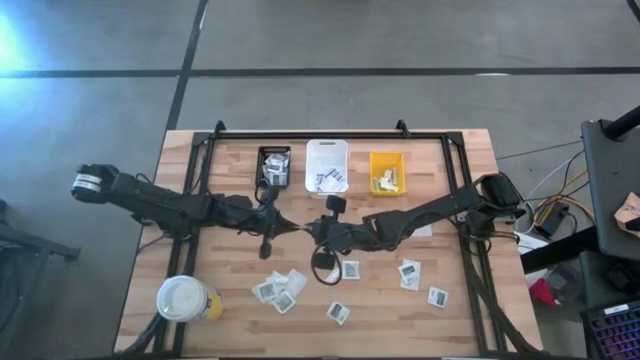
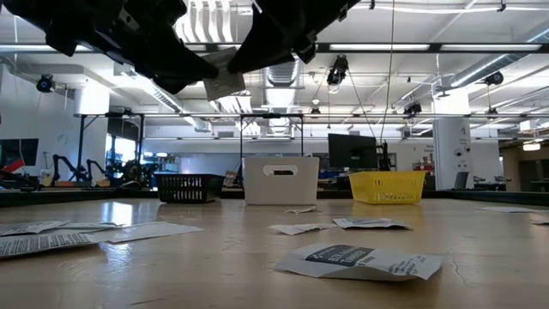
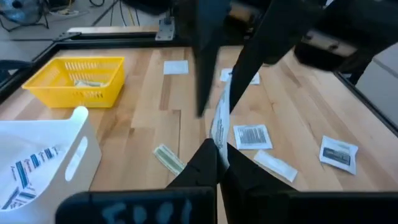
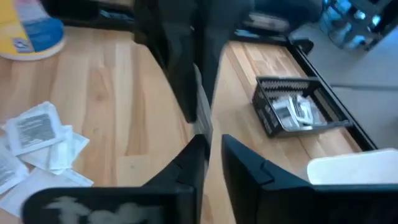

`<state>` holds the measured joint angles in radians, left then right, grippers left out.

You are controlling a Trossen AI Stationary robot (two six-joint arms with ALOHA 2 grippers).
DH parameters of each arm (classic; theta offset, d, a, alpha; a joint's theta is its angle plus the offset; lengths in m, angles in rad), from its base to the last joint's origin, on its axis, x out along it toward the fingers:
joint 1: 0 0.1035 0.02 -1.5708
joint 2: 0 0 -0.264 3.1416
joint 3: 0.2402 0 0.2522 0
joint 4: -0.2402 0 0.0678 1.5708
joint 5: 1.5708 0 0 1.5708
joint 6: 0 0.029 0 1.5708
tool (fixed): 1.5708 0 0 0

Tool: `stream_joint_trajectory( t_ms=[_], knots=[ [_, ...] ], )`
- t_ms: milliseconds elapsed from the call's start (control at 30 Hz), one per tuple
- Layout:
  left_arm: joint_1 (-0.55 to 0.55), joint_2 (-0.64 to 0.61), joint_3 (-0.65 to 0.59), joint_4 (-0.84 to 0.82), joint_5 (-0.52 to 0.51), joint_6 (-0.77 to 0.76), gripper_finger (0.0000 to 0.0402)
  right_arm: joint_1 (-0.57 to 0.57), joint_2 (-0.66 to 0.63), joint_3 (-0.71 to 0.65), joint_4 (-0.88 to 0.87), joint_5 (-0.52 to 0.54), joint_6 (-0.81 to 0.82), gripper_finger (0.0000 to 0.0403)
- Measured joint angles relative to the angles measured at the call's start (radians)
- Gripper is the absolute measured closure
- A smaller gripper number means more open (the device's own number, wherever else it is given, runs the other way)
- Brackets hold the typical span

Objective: Pick & Place First Aid Supplies
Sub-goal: Put the towelette pack into the black basket

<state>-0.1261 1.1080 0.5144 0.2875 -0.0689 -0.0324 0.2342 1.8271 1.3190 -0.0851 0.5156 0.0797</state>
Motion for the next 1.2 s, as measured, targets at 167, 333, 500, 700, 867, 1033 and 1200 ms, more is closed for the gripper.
stream_joint_trajectory(
  t_ms=[167, 333, 500, 700, 867, 1033, 1200],
  knots=[
    [0.000, 0.000, 0.000, -0.055, -0.066, -0.009, 0.0400, -0.007, -0.002, 0.000, -0.041, 0.011, 0.020, 0.0312],
    [0.001, 0.000, 0.012, -0.175, -0.247, -0.024, 0.0400, -0.006, -0.021, 0.000, -0.125, 0.012, 0.009, 0.0286],
    [0.034, -0.001, 0.035, -0.285, -0.396, -0.035, 0.0400, -0.006, -0.042, 0.000, -0.208, 0.011, 0.023, 0.0274],
    [0.134, -0.002, 0.070, -0.389, -0.409, -0.072, 0.0401, -0.006, -0.059, 0.000, -0.297, 0.011, 0.070, 0.0278],
    [0.232, -0.002, 0.122, -0.500, -0.408, -0.081, 0.0400, -0.006, -0.059, 0.000, -0.346, 0.011, 0.101, 0.0288],
    [0.371, -0.003, 0.186, -0.610, -0.345, -0.102, 0.0401, -0.006, -0.059, 0.000, -0.356, 0.011, 0.105, 0.0298],
    [0.527, -0.003, 0.206, -0.631, -0.176, -0.196, 0.0401, -0.006, -0.059, 0.000, -0.356, 0.009, 0.109, 0.0308]
  ],
)
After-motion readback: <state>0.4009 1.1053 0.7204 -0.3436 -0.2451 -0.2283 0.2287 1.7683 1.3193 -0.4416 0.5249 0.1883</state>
